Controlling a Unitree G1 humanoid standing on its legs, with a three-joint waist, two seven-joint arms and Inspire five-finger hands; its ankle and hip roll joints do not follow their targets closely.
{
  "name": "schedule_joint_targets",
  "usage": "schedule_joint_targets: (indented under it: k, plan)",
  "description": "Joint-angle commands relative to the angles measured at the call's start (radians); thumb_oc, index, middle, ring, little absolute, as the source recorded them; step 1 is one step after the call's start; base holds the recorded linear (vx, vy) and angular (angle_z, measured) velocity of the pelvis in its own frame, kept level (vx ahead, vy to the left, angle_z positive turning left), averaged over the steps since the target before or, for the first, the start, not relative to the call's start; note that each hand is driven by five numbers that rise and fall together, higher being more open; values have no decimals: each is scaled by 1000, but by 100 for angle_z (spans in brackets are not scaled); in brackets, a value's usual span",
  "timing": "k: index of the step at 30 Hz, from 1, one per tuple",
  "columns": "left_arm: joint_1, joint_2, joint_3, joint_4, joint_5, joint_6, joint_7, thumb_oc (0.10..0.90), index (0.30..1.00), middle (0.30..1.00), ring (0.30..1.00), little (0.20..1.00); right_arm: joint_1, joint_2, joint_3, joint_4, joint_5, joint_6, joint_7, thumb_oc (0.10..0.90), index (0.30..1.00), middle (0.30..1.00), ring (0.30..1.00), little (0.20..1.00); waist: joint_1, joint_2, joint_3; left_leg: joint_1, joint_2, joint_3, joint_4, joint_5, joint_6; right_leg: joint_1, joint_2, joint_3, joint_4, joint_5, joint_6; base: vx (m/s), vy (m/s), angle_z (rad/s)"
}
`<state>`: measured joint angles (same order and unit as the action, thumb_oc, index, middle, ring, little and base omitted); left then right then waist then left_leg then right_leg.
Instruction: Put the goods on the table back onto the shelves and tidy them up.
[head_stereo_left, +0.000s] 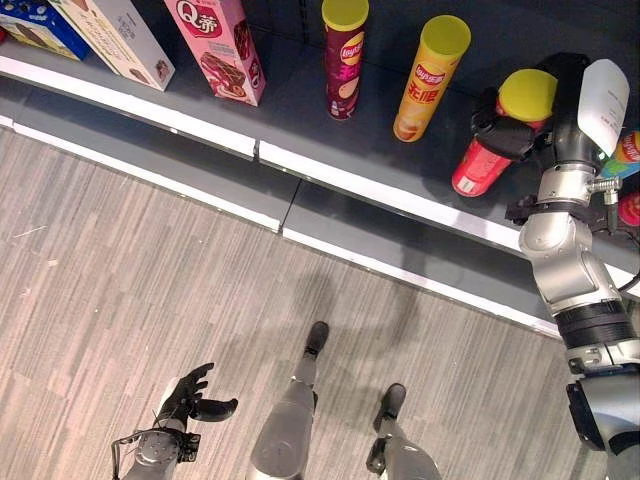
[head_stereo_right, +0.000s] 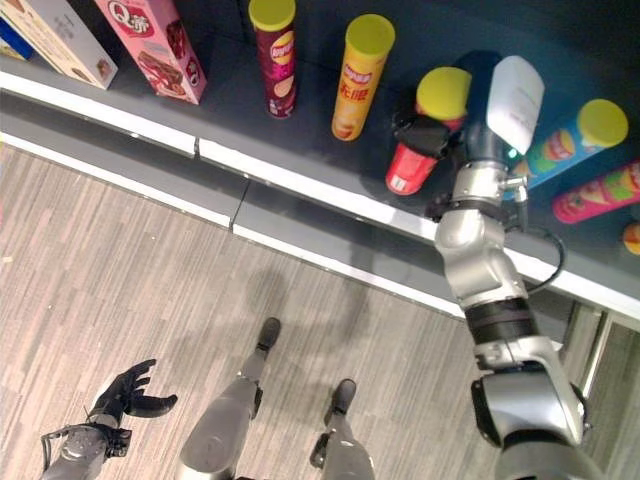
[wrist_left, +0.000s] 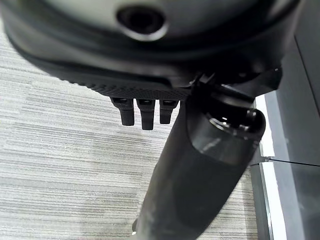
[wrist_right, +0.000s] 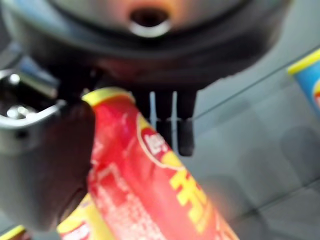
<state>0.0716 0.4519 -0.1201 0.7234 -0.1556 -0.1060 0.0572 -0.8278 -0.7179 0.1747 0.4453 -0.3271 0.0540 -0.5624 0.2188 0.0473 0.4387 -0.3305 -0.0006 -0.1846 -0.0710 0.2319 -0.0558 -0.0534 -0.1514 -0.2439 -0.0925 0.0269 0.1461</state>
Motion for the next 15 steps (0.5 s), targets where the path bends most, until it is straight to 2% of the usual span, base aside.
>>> schedule_joint_targets:
  k: [1,9,15]
  plan:
    - [75,92,-38,-24,-12,-37,34,800,900,900,900,900,-131,-46,-19,-15,12,-38,-108,400,300,300,300,300,6,-41,-98,-33,131,-56,179,-260,-92,-89,-223,23,44,102,107,0,0,0]
    - [51,88,-72,-36,-24,-46,44,800,900,900,900,900,-190,-82,3,48,21,-25,-143,400,300,300,300,300,16,-16,-96,-68,117,-65,194,-259,-94,-104,-232,17,45,103,110,3,-3,2]
    - [44,88,-81,-31,-27,-48,47,800,900,900,900,900,-220,-90,36,90,18,-22,-148,400,300,300,300,300,18,-9,-94,-78,116,-68,201,-257,-96,-112,-233,21,55,97,110,3,-12,6]
